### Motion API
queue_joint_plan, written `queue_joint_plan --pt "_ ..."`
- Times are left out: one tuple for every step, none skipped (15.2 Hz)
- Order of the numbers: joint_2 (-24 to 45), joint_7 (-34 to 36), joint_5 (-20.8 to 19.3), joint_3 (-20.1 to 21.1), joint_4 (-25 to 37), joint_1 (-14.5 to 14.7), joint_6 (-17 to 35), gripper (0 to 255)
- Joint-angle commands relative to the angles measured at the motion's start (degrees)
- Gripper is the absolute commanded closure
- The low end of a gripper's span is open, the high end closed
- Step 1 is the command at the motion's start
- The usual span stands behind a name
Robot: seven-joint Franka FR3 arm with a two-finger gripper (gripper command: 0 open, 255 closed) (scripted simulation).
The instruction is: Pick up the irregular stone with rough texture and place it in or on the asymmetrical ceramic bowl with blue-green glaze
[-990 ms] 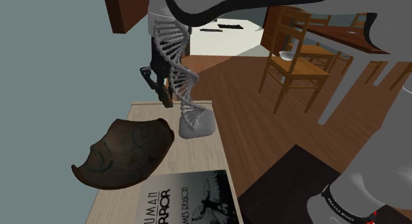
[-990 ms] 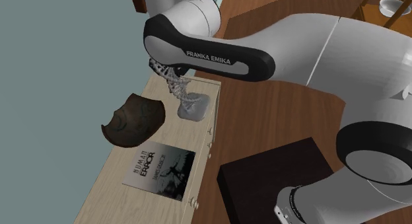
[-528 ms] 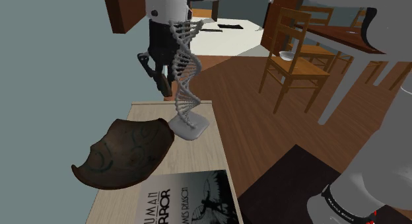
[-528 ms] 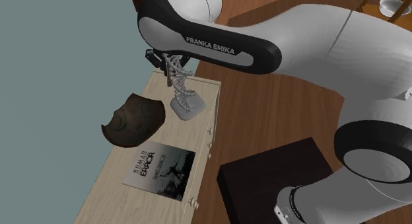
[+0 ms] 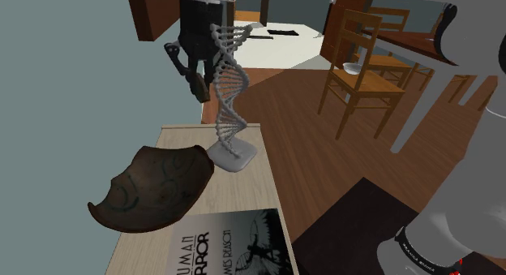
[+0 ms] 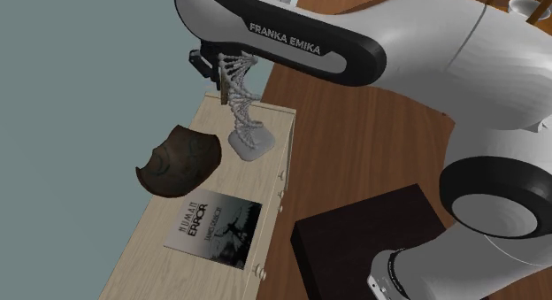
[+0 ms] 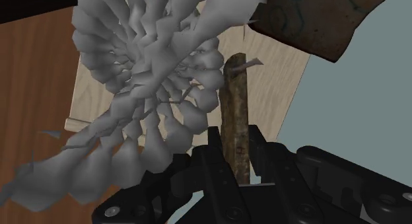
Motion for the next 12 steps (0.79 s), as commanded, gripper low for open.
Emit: queue_joint_plan --pt "0.38 0.16 -0.22 0.05 1.75 0.24 -1.43 255" --pt "0.17 1.39 -0.30 0.49 1.42 1.02 -1.26 255" --pt "0.04 2.65 -0.43 0.93 1.18 1.82 -1.11 255" --pt "-0.02 3.92 -0.59 1.38 1.04 2.66 -1.00 255" --pt "-0.01 5.22 -0.80 1.83 0.99 3.52 -0.92 255" --pt "0.08 6.54 -1.05 2.27 1.02 4.43 -0.86 255" --pt "0.24 7.88 -1.35 2.72 1.15 5.36 -0.84 255" --pt "0.48 9.24 -1.69 3.15 1.37 6.35 -0.85 255" --pt "0.79 10.61 -2.08 3.57 1.69 7.37 -0.89 255" --pt "1.18 12.00 -2.52 3.99 2.09 8.43 -0.97 255" --pt "1.64 13.41 -3.01 4.40 2.60 9.54 -1.08 255" --pt "2.19 14.82 -3.54 4.79 3.20 10.70 -1.23 255"
